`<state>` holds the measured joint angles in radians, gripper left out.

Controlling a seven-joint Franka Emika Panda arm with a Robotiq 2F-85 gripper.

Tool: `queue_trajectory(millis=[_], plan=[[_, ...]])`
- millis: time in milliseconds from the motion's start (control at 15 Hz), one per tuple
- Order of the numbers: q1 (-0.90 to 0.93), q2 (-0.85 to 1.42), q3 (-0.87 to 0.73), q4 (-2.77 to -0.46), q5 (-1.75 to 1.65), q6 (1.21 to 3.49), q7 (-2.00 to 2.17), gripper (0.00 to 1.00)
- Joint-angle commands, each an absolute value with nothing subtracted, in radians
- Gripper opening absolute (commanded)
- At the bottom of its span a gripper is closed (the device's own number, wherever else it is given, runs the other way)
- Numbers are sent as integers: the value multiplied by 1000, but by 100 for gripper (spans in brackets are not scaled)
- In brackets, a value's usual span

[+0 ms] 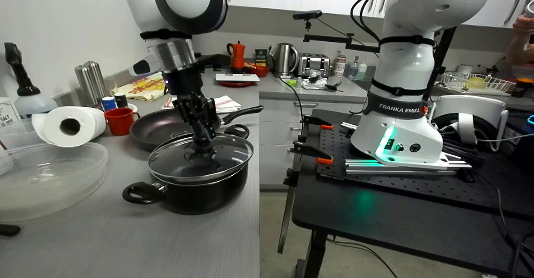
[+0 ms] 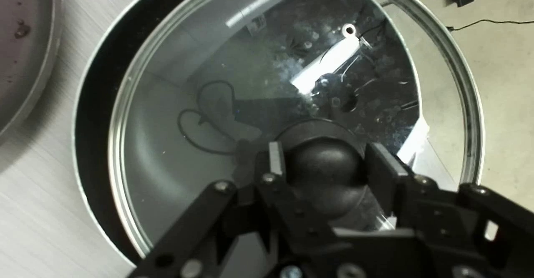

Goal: Remove the lid on the pot

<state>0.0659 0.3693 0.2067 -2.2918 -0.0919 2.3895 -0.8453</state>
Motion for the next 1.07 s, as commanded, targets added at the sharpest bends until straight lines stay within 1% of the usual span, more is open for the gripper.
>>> queue_trajectory(millis=[0,467,1000], plan=[[90,243,224,-2374,-110,2391,-811,26],[96,195,202,-2367,-102,2413,-757,26],[20,179,135,-2310,-44,2407,-717,26]])
